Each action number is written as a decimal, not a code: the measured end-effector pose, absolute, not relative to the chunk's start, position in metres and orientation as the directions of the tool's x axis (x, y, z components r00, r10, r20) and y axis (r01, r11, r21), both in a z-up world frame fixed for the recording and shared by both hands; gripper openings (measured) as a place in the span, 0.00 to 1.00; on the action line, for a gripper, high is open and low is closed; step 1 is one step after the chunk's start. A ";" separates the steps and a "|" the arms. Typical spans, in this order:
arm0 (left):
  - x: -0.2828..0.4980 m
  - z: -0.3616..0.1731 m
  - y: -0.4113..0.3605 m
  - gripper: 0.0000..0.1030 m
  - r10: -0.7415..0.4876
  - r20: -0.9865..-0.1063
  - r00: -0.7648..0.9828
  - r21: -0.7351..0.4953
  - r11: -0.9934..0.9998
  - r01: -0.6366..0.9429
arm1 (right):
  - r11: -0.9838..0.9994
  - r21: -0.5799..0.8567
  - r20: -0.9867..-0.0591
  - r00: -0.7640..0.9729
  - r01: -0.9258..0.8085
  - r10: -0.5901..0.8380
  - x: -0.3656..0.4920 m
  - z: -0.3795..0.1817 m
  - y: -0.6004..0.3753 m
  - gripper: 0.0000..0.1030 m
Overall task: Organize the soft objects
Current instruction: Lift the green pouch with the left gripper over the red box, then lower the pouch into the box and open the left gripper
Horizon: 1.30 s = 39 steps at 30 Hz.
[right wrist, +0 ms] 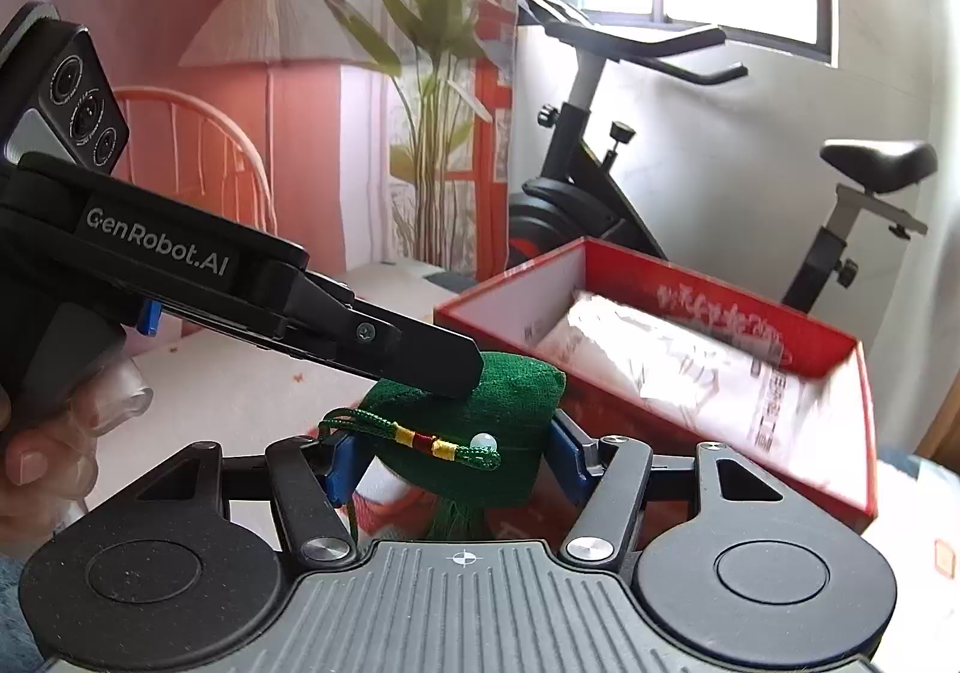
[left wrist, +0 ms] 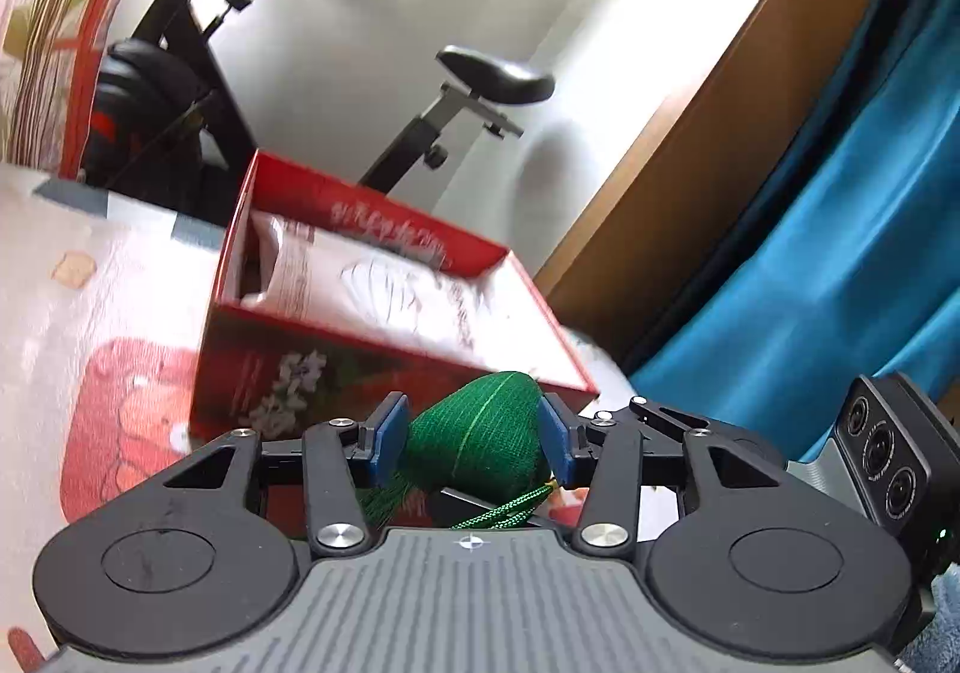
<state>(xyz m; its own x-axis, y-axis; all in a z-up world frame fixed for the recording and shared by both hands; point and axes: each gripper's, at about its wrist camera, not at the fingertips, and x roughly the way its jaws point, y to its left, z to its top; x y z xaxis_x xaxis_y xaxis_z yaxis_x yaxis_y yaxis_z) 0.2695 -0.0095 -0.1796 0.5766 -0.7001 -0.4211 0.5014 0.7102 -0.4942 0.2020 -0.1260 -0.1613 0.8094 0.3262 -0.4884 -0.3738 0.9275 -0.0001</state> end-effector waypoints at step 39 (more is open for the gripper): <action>0.391 -0.154 -0.084 0.48 -0.624 -0.434 0.650 -0.330 0.781 0.530 | 0.966 -0.020 -0.585 0.786 -0.258 0.197 0.359 -0.157 -0.192 0.56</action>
<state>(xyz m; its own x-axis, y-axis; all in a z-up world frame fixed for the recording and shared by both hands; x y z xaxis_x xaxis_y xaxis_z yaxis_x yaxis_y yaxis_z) 0.3913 -0.0844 -0.1536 0.6497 -0.6242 -0.4339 0.5302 0.7811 -0.3297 0.3589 -0.1916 -0.1567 0.7864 0.1974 -0.5853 -0.2576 0.9661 -0.0203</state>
